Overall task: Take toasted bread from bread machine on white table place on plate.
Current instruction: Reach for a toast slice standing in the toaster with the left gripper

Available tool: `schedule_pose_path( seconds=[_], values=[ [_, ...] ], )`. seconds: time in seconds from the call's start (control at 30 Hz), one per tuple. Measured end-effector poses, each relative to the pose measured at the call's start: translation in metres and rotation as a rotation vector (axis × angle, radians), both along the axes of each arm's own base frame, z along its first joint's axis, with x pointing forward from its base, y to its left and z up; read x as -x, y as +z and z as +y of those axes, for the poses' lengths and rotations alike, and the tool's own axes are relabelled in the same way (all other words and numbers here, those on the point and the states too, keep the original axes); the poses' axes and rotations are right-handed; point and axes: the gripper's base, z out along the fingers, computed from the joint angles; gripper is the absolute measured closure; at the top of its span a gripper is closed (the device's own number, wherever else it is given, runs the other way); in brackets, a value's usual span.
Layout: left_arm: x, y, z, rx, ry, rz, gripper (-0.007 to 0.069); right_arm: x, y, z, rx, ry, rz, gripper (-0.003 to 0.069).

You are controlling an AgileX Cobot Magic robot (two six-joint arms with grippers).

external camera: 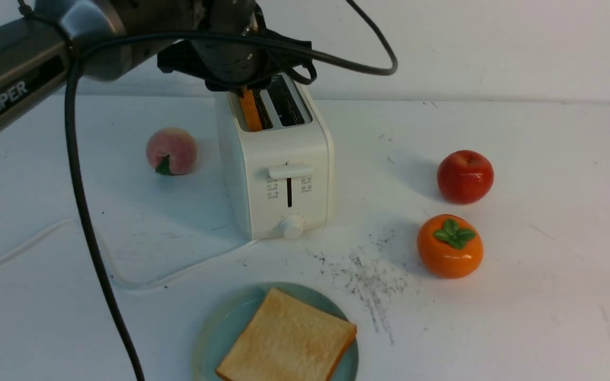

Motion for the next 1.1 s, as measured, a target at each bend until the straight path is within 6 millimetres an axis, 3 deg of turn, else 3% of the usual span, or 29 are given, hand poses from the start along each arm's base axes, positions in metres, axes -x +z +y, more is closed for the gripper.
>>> schedule_pose_path(
  seconds=[0.2,0.5,0.8,1.0,1.1],
  values=[
    [-0.008,-0.007,-0.002,-0.010,0.011,-0.028,0.0259,0.000,0.000,0.000,0.000,0.000,-0.002,0.0657],
    [-0.027,-0.033,-0.009,-0.092,-0.018,-0.065,0.0246,0.000,0.000,0.000,-0.001,0.000,-0.004,0.0655],
    [-0.038,-0.051,-0.012,-0.173,-0.037,-0.088,0.0330,0.000,0.000,0.000,-0.001,0.000,-0.004,0.0647],
    [-0.043,-0.057,-0.016,-0.162,-0.058,-0.103,0.0520,0.000,0.000,0.000,-0.001,0.000,-0.005,0.0642],
    [-0.043,-0.055,-0.017,-0.152,-0.059,-0.111,0.0524,0.000,0.000,0.000,-0.002,0.001,-0.005,0.0639]
  ],
)
